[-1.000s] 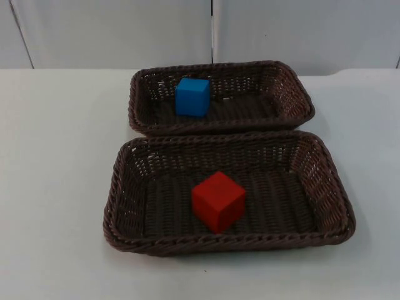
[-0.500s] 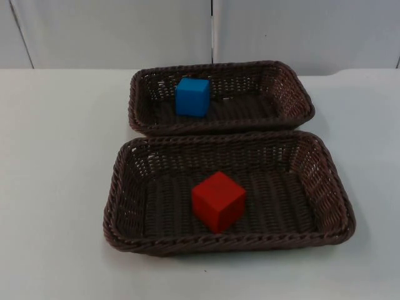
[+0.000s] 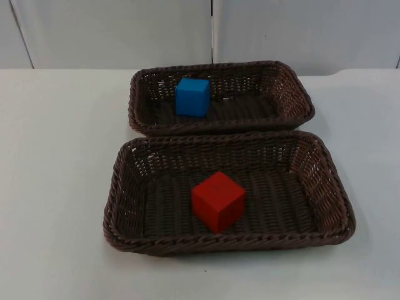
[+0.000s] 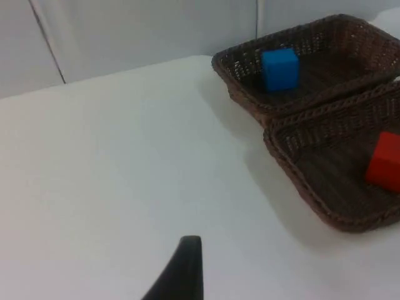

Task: Pick up one cube with the left hand and place it into the upper basket. Pick up one cube with the right hand and place it into the lower basket.

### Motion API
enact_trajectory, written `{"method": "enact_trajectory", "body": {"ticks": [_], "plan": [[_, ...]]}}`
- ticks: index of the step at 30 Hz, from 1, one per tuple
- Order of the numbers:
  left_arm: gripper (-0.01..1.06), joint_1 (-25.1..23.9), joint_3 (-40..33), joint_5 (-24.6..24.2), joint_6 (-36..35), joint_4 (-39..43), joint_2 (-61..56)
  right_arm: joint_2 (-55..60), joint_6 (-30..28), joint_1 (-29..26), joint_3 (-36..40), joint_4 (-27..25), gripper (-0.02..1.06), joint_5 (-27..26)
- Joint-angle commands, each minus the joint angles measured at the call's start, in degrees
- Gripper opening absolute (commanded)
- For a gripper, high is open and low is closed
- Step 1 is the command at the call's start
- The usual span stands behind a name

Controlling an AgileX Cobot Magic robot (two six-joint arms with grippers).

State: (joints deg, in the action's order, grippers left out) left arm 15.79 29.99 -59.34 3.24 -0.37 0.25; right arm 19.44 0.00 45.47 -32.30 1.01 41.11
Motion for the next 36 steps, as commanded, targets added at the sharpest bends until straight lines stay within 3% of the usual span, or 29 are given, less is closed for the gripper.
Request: {"method": "enact_trajectory", "body": {"ticks": [1,13,20,36], "plan": [[0.93,0.13,-0.69,-1.18,-0.70,-0.01,-0.25,-1.19,-0.45,-0.10,0.18,0.42,0.75,1.45],[0.93,0.13,-1.40,-2.01,-0.70,-0.14,-0.25,-12.92,1.12,-0.10,0.18,0.42,0.75,13.56],[0.93,0.13,-1.40,-2.01,-0.70,-0.14,-0.25,-18.67,1.26,-0.10,0.22,0.42,0.75,17.80],[0.93,0.13,-1.35,-1.89,-0.56,-0.04,-0.25,-19.44,1.86,-0.21,2.83,-0.05,0.75,20.67]]}}
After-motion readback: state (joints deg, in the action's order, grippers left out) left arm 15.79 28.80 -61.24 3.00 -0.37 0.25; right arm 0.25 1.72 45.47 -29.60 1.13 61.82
